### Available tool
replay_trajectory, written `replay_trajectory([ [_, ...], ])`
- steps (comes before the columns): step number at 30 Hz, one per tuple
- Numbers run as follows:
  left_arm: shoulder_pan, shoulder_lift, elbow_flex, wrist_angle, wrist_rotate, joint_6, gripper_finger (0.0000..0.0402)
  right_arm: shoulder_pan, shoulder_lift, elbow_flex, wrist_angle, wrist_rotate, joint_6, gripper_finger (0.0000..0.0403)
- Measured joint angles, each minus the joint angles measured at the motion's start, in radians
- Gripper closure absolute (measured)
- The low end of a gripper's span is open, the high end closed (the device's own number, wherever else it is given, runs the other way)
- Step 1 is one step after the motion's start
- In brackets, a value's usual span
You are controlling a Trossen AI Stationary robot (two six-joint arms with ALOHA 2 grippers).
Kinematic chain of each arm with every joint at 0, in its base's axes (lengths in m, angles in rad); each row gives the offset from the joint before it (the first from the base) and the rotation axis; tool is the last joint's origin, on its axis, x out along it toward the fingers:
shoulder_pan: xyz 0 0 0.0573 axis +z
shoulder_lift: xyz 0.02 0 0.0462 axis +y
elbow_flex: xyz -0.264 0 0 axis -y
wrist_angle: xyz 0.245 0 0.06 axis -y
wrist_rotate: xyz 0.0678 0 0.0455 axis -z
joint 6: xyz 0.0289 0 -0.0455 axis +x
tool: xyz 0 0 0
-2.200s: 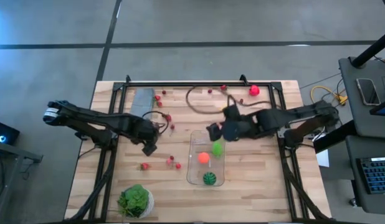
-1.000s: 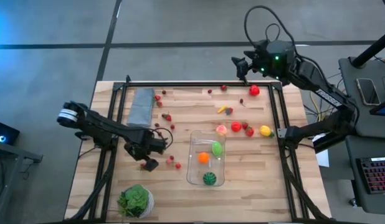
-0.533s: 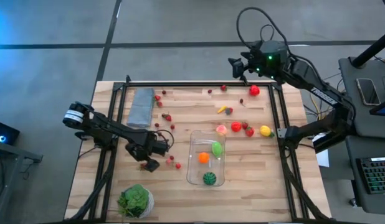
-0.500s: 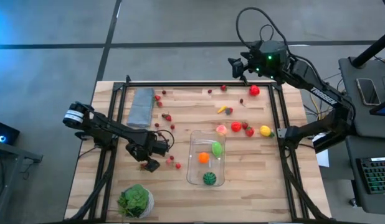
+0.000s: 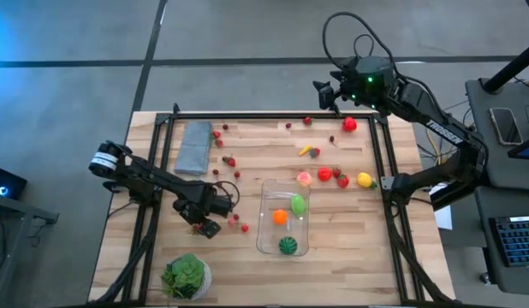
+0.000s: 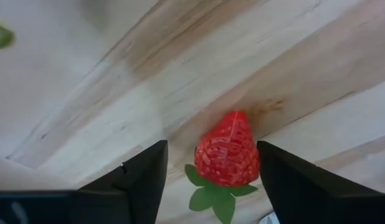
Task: Pick and placing Produce into tupperware
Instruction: Put the strawberry into the transparent bin
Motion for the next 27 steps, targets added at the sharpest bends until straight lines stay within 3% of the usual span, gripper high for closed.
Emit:
replay_trajectory([
  [15,-0.021,0.007,0.031,0.001,0.003,-0.024,0.0260,0.000,0.000,0.000,0.000,0.000,-0.032,0.0074],
  [27,-0.041,-0.002,0.037,-0.002,0.007,-0.024,0.0265,0.000,0.000,0.000,0.000,0.000,-0.033,0.0074],
])
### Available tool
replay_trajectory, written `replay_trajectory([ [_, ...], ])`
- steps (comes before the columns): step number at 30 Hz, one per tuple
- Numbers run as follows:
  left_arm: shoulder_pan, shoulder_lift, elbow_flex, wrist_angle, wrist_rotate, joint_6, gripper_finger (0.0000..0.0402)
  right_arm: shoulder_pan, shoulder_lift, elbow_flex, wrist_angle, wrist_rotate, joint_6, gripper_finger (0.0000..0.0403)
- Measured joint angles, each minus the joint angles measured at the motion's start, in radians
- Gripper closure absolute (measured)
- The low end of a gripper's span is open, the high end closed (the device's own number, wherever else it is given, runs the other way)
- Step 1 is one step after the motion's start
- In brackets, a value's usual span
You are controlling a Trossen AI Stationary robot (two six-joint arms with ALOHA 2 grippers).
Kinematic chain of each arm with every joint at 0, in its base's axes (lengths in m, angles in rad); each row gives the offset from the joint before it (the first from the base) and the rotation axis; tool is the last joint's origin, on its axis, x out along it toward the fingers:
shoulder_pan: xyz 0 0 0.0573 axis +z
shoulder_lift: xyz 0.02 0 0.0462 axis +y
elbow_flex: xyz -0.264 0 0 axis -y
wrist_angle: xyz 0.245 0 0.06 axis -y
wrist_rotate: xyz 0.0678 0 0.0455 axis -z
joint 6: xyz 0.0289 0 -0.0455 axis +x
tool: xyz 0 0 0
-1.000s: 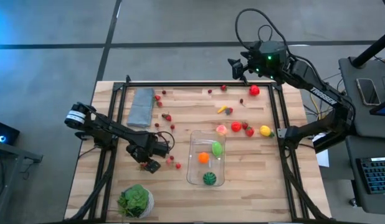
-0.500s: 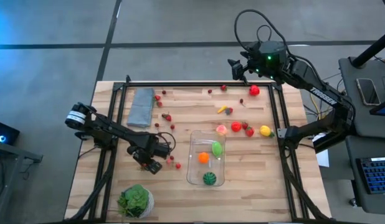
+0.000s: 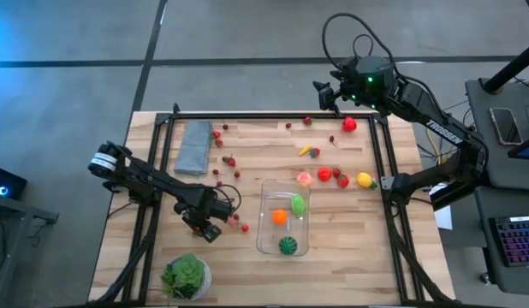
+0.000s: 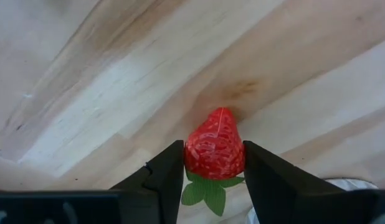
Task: Pick and placing Produce into tupperware
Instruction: Put the strawberry into the transparent bin
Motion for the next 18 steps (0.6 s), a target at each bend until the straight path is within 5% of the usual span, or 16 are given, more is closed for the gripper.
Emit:
replay_trajectory([
  [6,0.014,-0.055,0.065,0.002,-0.073,0.048,0.0265,0.000,-0.007,0.004,-0.002,-0.004,-0.001,0.0074],
  [14,0.081,-0.220,0.236,0.016,-0.288,0.413,0.0265,-0.003,-0.007,0.044,-0.001,-0.052,-0.087,0.0074],
  [18,0.149,-0.249,0.275,0.150,-0.303,0.568,0.0265,-0.004,-0.007,0.055,-0.013,-0.066,-0.135,0.0074],
])
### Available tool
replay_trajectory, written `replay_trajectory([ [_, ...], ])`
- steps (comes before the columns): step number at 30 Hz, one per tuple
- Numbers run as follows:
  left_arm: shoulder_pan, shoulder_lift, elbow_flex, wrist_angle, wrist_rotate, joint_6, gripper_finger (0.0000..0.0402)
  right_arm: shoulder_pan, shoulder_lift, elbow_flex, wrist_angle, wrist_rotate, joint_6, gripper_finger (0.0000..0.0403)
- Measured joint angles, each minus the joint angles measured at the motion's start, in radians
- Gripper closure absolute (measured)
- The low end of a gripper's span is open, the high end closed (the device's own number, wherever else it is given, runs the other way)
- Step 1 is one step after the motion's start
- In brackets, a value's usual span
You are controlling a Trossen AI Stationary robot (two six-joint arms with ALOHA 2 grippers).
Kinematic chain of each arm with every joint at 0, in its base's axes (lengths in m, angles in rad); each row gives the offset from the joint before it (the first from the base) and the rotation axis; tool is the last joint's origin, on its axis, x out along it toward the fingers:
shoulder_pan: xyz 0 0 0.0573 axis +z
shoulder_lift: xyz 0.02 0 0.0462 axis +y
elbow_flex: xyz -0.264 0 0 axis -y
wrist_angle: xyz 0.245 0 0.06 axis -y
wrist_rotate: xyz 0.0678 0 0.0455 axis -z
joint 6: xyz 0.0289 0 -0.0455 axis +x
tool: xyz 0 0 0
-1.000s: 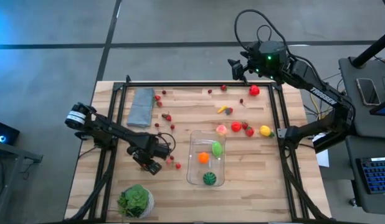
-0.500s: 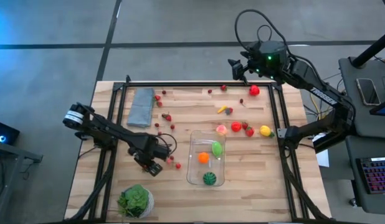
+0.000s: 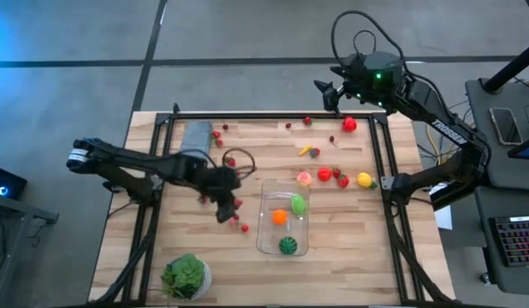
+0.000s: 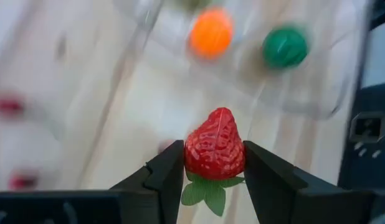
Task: Pick and placing Produce into tupperware
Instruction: Put the strawberry into the transparent bin
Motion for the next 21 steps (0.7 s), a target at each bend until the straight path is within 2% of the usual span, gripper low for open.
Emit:
replay_trajectory([
  [4,0.108,0.039,0.024,0.182,0.106,0.079,0.0265,-0.006,0.000,0.009,-0.018,0.002,-0.017,0.0074],
  [9,0.193,0.174,0.058,0.384,0.253,0.144,0.0265,-0.009,0.000,0.023,-0.081,0.004,-0.016,0.0074],
  [15,0.212,0.350,0.144,0.344,0.293,0.192,0.0265,-0.013,-0.003,0.023,-0.177,0.013,0.024,0.0074],
  [21,0.213,0.401,0.243,0.312,0.311,0.166,0.0252,-0.013,-0.007,0.023,-0.236,0.014,0.039,0.0074],
])
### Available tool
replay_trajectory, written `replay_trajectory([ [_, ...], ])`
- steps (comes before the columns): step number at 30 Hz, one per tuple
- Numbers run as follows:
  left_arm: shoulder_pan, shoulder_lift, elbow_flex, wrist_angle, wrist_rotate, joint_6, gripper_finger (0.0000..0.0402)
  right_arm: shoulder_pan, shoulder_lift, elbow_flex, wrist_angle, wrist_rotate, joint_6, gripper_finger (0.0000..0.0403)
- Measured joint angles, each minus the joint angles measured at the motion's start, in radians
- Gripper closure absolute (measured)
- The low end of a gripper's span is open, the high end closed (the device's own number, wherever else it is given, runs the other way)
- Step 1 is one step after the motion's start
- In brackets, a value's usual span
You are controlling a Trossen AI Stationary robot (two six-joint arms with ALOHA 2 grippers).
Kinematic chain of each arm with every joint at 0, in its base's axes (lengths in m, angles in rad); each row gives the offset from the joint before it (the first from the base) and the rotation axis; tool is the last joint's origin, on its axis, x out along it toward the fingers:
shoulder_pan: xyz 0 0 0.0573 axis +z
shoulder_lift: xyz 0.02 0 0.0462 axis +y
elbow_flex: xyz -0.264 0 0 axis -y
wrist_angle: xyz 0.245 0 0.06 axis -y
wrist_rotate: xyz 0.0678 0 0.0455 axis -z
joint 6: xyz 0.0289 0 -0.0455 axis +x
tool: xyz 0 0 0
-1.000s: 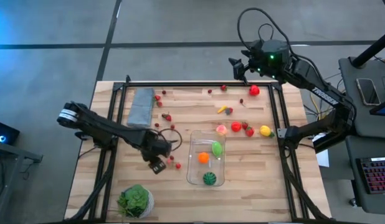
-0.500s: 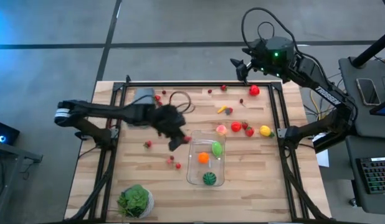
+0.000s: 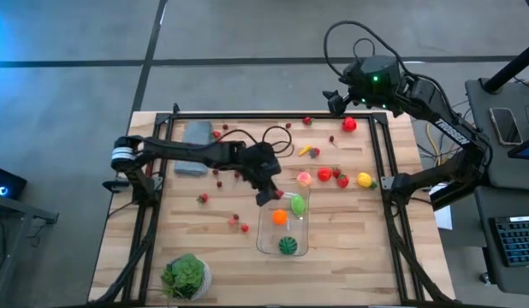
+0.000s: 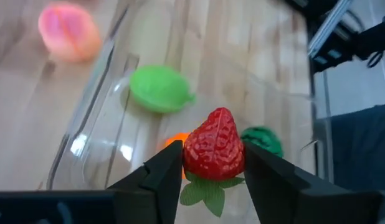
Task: Pick and placing Produce into tupperware
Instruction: Put the strawberry into the transparent bin, then put the pineapple into the transparent bin
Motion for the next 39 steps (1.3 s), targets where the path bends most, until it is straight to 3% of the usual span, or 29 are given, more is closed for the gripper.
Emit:
replay_trajectory([
  [9,-0.001,-0.015,-0.013,-0.004,0.017,-0.131,0.0149,0.000,-0.002,0.000,0.001,0.000,-0.008,0.0074],
  [13,0.000,-0.066,-0.003,-0.159,-0.009,-0.133,0.0120,0.000,-0.002,0.000,0.001,0.000,-0.027,0.0074],
  [19,0.002,-0.196,-0.019,-0.518,-0.205,-0.256,0.0125,0.000,0.004,-0.001,-0.007,-0.010,-0.039,0.0074],
  [24,0.017,-0.277,-0.055,-0.757,-0.344,-0.509,0.0136,-0.029,0.034,-0.001,-0.092,-0.012,-0.005,0.0074],
  [30,0.020,-0.350,-0.158,-0.764,-0.349,-0.577,0.0139,-0.104,0.121,-0.006,-0.383,-0.122,0.106,0.0074],
  [36,0.034,-0.383,-0.266,-0.744,-0.366,-0.516,0.0139,-0.098,0.220,-0.065,-0.601,-0.028,0.133,0.0074],
  [39,0.035,-0.387,-0.310,-0.742,-0.365,-0.459,0.0139,-0.091,0.263,-0.115,-0.620,0.000,0.136,0.0074],
])
